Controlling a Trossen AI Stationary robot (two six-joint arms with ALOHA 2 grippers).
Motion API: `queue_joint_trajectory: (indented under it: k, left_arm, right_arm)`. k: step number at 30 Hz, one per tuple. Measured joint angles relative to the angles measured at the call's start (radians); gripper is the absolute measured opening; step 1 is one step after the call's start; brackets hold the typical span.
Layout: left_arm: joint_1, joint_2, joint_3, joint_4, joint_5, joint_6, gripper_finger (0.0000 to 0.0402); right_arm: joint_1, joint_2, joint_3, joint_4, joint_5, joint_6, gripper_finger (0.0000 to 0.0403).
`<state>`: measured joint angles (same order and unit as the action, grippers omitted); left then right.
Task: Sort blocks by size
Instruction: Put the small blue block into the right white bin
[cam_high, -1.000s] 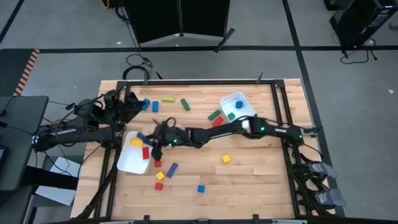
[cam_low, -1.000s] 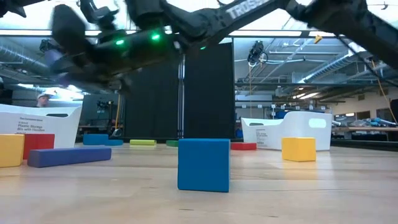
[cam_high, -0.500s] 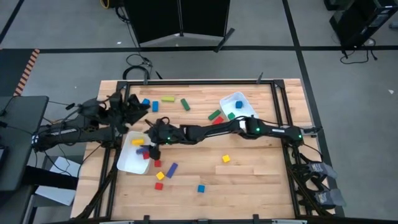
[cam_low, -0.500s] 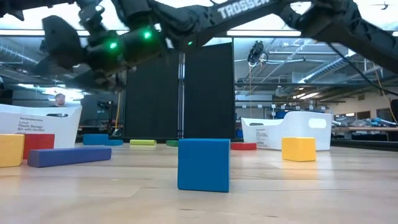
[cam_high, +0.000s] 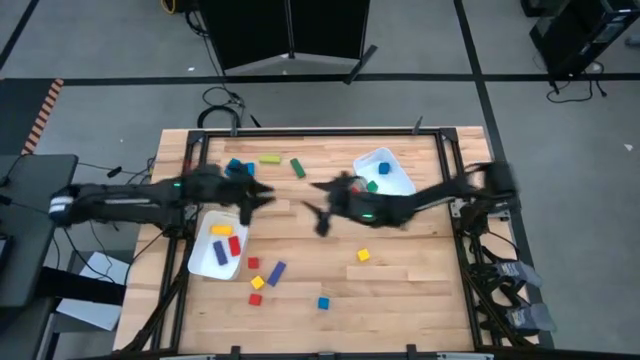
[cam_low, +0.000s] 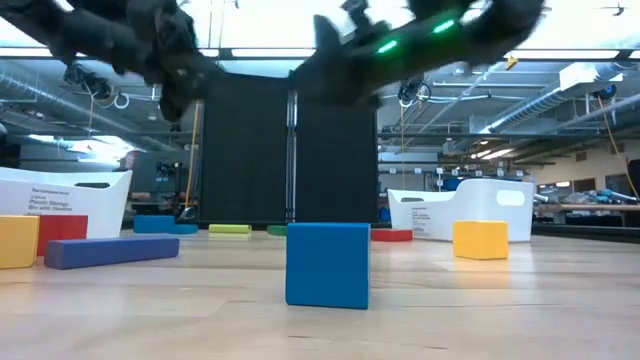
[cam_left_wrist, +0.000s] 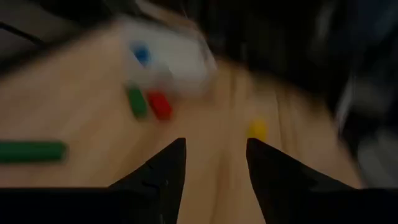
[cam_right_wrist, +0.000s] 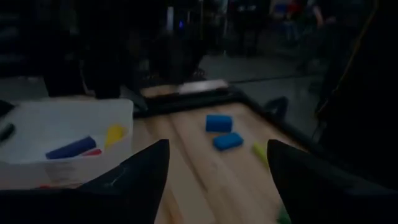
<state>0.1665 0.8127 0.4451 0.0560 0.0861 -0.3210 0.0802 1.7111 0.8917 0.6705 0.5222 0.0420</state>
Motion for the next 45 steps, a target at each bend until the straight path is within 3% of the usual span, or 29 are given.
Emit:
queue_joint_trajectory:
  k: [6, 14, 19, 27, 33, 38, 40, 44, 45]
  left_arm:
    - [-0.214, 0.276, 0.107, -0.108, 0.033, 0.197, 0.0180]
    - [-0.505, 0.649, 0.342, -0.083, -0.160, 0.294, 0.0198]
    - [-0.571, 0.854, 0.465, 0.003, -0.172, 0.254, 0.0247]
    - [-0.635, 1.096, 0.637, 0.000, -0.175, 0.159, 0.0339]
    - [-0.679, 1.202, 0.722, 0.000, -0.237, 0.113, 0.0356]
    - [-0.685, 1.267, 0.778, 0.002, -0.330, 0.051, 0.0313]
    - [-0.683, 1.274, 0.782, 0.002, -0.350, 0.047, 0.0268]
    - [-0.657, 1.272, 0.782, 0.005, -0.368, 0.054, 0.0129]
    - [-0.640, 1.271, 0.782, 0.006, -0.373, 0.069, 0.0132]
  right_arm:
    - [0.038, -0.274, -0.227, -0.002, 0.120, -0.019, 0.0282]
    - [0.068, -0.434, -0.314, -0.025, 0.149, -0.043, 0.0280]
    - [0.098, -0.455, -0.314, -0.056, 0.148, -0.072, 0.0280]
    - [0.171, -0.456, -0.313, -0.051, 0.149, -0.093, 0.0278]
    - [0.228, -0.456, -0.312, -0.042, 0.168, -0.098, 0.0275]
    - [0.270, -0.456, -0.312, -0.035, 0.221, -0.113, 0.0272]
    - [0.286, -0.456, -0.312, -0.030, 0.240, -0.131, 0.0272]
    - [0.320, -0.464, -0.312, -0.027, 0.291, -0.168, 0.0272]
    - [0.331, -0.470, -0.312, -0.029, 0.308, -0.178, 0.0272]
